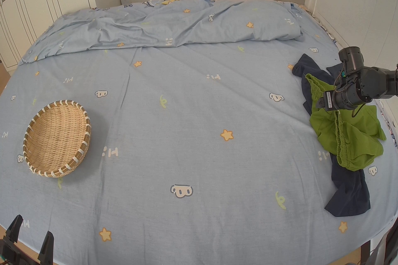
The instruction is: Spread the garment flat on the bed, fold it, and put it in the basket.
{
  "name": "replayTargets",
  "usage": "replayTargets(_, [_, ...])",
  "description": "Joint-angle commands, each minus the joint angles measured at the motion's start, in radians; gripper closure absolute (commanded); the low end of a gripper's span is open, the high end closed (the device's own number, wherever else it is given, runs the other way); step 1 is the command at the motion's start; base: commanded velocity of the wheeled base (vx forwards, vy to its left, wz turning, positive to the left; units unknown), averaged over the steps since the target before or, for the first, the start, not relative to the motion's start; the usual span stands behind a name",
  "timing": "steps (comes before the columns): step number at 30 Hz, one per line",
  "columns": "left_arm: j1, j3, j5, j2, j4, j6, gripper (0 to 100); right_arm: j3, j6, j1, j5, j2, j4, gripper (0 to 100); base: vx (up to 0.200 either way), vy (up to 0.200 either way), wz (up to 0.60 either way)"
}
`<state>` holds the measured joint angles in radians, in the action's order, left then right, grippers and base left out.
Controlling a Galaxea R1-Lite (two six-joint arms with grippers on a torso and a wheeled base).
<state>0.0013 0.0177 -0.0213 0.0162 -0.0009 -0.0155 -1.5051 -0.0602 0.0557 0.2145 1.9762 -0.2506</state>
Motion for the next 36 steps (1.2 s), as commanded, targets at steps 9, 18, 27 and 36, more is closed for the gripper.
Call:
replayTargets(9, [0.0, -0.018, 0.0, -0.016, -0.001, 0.0, 0, -0.052, 0.007, 0.004, 0.0, 0.064, -0.01, 100, 0.0, 0.0, 0.0])
replayTargets(18, [0.0, -0.018, 0.0, -0.016, 0.001, 0.0, 0, -0.262, 0.172, 0.045, -0.09, -0.007, -0.277, 100, 0.0, 0.0, 0.0])
replayTargets(27, [0.0, -0.018, 0.0, -0.016, 0.001, 0.0, 0, -0.495, 0.422, 0.165, -0.311, -0.071, -0.579, 100, 0.0, 0.0, 0.0])
replayTargets(36, [0.0, -0.018, 0.0, -0.016, -0.001, 0.0, 0, -0.495, 0.477, 0.328, -0.316, -0.125, -0.654, 100, 0.0, 0.0, 0.0])
